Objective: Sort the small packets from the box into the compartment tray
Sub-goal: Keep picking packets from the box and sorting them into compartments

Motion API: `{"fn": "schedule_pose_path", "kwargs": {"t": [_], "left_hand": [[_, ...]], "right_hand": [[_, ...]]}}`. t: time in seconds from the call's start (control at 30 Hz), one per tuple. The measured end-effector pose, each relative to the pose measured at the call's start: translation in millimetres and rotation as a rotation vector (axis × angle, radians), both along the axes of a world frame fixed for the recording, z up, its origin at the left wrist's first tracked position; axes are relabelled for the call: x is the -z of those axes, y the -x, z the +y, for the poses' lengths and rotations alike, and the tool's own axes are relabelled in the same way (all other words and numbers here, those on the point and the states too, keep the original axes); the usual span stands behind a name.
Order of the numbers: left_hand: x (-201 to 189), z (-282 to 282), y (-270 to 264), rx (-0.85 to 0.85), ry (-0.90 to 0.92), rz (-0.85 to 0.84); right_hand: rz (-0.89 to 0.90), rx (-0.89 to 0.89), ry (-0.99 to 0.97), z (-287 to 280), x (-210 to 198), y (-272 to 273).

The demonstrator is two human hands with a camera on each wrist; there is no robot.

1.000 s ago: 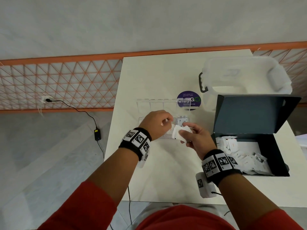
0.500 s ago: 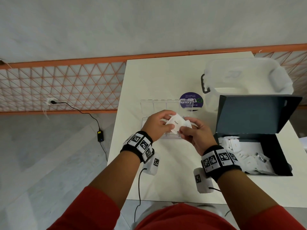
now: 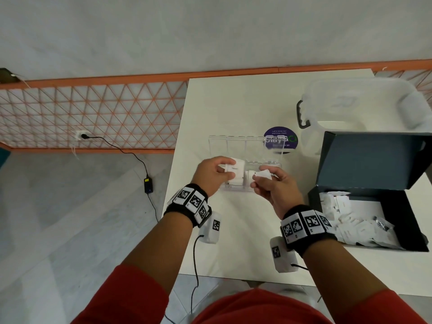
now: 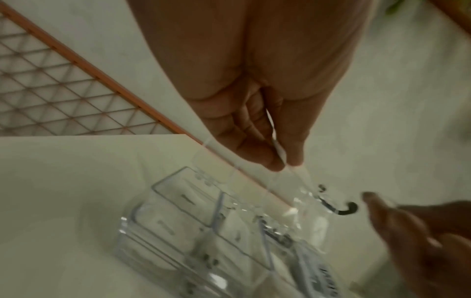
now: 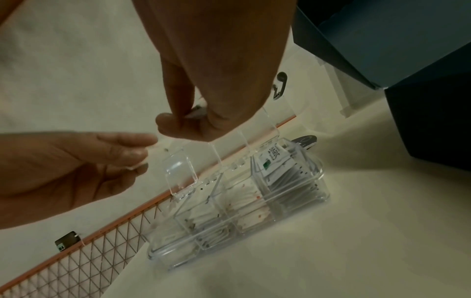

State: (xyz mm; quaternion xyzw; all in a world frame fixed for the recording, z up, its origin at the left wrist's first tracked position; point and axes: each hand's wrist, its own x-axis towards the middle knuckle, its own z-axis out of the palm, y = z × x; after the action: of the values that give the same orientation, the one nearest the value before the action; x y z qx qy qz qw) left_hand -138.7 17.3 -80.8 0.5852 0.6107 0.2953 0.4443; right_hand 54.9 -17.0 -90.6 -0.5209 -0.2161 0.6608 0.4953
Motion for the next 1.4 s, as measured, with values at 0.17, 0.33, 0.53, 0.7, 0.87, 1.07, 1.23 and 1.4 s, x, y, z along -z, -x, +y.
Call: {"fn": "schedule_pose_path", "kwargs": {"t": [0.17,0.33,0.53,0.7,0.87,1.07,1.23,1.4], "left_hand": [[17.6,11.1,23.8,-0.154,-0.014,0.179],[33.7,22.2,20.5,-0.135,0.005,0.370],[43.1,24.2,15.5,0.008,-0.038,0.714],[46.5,23.1,14.4,0.068,-0.068,0.779],[52.6,19.1,12.8,0.137,-0.157,0.765],[55.4,23.5,15.7,0.111,-0.114,0.740],[60.1,22.5,13.7,0.105,-0.050,0.691],[59.5,23.3,16.0,0.149,-0.074,0.767]], "right_hand": [[0.065,0.028,0.038,0.9,3.3,-7.3],[0.043,0.023,0.033,-3.6,8.8,-9.6],[0.002,0.018,0.030,-7.2,10.0,-20.1],[0.039,0.033,0.078,-7.6,9.4,-25.7],[0.039,0.002,0.071,-9.2,8.7,-28.8],[0.043,0.014,0.072,-11.2,12.6,-26.1],[0.045,-0.008,0.062,-12.1,15.0,-24.6],[0.015,-0.010,0.062,-15.0,16.4,-21.3]]}}
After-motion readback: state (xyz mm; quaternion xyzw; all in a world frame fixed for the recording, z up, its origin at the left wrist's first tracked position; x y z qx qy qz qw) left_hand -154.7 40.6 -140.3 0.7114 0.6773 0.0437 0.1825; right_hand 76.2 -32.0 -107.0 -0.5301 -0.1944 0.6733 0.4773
